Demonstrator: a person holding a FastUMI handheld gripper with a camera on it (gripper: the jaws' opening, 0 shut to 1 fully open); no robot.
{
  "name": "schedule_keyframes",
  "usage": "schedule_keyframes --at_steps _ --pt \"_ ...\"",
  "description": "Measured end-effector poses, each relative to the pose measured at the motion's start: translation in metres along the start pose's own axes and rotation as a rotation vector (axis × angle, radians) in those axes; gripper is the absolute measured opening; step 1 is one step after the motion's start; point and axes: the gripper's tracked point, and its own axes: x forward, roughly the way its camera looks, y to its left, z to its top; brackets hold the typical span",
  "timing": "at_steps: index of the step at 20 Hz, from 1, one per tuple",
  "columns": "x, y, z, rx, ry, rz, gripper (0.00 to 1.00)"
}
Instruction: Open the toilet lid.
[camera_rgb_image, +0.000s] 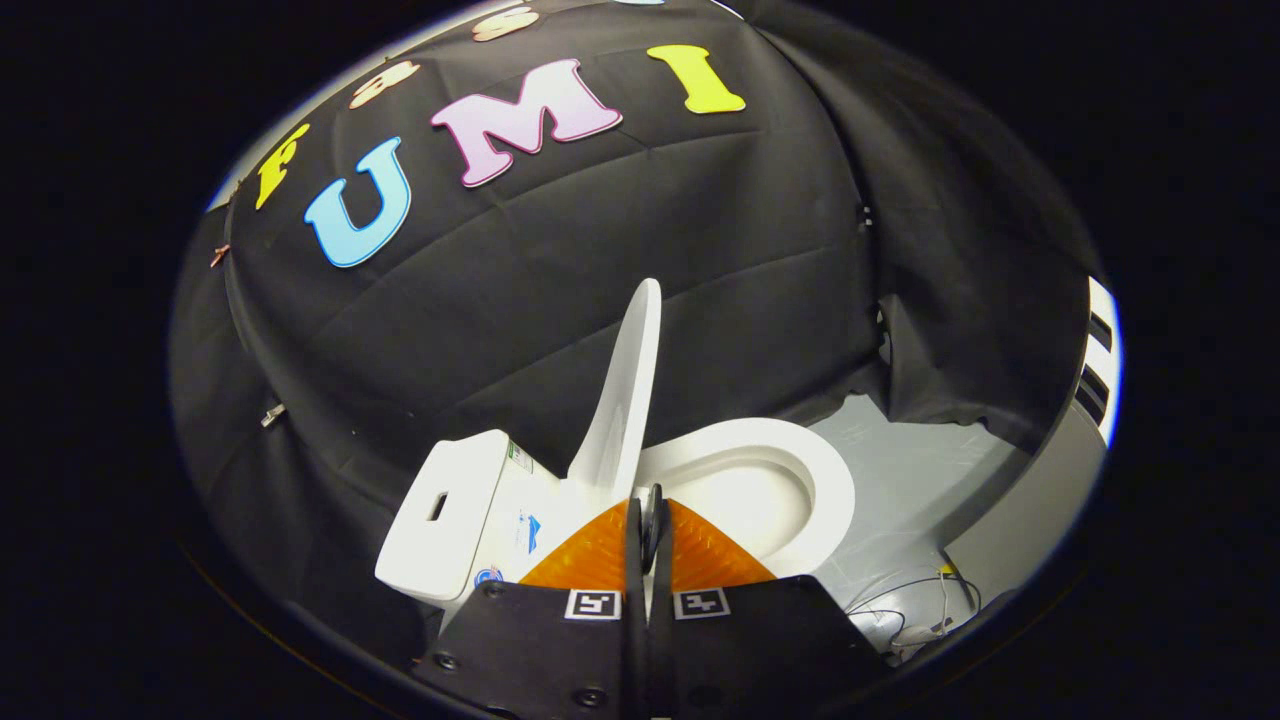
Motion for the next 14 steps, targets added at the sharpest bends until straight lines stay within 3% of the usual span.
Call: schedule_keyframes --at_steps 8,14 --pt "-0.01 0.061 0.002 -0.189 -0.023 -0.09 0.05" --pt "-0.017 0.107 0.0 -0.264 -0.062 -0.092 0.05"
